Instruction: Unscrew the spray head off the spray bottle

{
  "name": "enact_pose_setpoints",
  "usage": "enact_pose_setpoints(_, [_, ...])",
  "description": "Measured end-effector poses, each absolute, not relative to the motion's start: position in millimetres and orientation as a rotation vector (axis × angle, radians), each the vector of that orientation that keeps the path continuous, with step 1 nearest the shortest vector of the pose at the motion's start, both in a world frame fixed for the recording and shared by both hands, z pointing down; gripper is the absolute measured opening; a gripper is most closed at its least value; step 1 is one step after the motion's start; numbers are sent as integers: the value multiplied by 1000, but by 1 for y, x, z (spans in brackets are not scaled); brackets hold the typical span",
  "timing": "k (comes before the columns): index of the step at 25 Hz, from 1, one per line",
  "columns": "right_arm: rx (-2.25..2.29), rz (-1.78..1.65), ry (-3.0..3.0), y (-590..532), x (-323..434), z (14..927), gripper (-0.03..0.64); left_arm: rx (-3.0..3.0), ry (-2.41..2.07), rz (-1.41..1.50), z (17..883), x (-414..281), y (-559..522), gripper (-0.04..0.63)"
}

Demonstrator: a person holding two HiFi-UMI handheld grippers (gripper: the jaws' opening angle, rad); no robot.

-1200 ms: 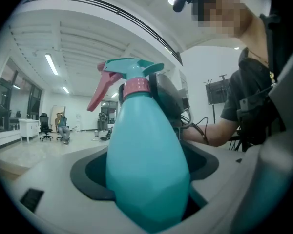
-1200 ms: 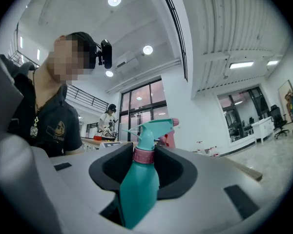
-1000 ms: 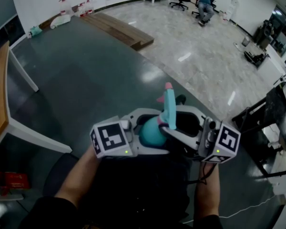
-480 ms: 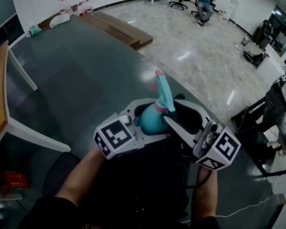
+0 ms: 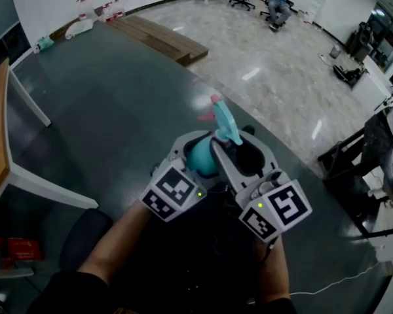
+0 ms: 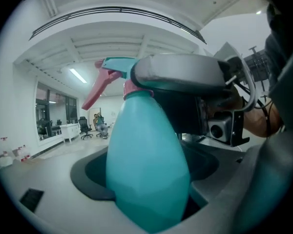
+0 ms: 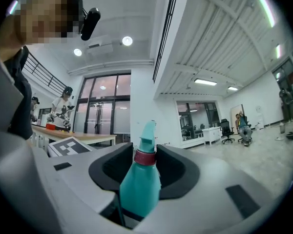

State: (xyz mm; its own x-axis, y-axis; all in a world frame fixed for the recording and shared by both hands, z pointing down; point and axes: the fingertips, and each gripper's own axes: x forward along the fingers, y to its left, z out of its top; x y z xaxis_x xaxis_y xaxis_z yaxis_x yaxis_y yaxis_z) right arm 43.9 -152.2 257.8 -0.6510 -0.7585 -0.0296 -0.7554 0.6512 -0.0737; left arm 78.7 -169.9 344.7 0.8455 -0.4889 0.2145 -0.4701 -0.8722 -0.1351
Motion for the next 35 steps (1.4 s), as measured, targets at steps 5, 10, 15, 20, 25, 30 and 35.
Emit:
enact_pose_setpoints(5, [-1329, -47, 2832, -154, 45, 260, 141, -2937, 762, -405, 348, 79, -169, 419])
enact_pose_setpoints(10, [-1217, -43, 2890, -148, 44, 259, 140, -2988, 623, -394, 347, 82, -159, 419])
enact_pose_setpoints(15, [-947, -80, 2934, -135, 45, 255, 138, -3079, 379, -324, 340, 86, -137, 419])
enact_pose_setpoints(20, [-715, -66, 2977, -119, 46, 249, 138, -3114, 209, -274, 333, 90, -117, 419])
enact_pose_setpoints(25, [-514, -77, 2971, -109, 45, 247, 138, -3124, 80, -244, 330, 87, -103, 419])
enact_pose_setpoints(30, [-497, -83, 2957, -110, 47, 247, 138, -3126, 71, -247, 332, 87, -103, 419])
enact_pose_setpoints(35, [-521, -72, 2944, -110, 51, 244, 137, -3122, 69, -262, 335, 89, -101, 419])
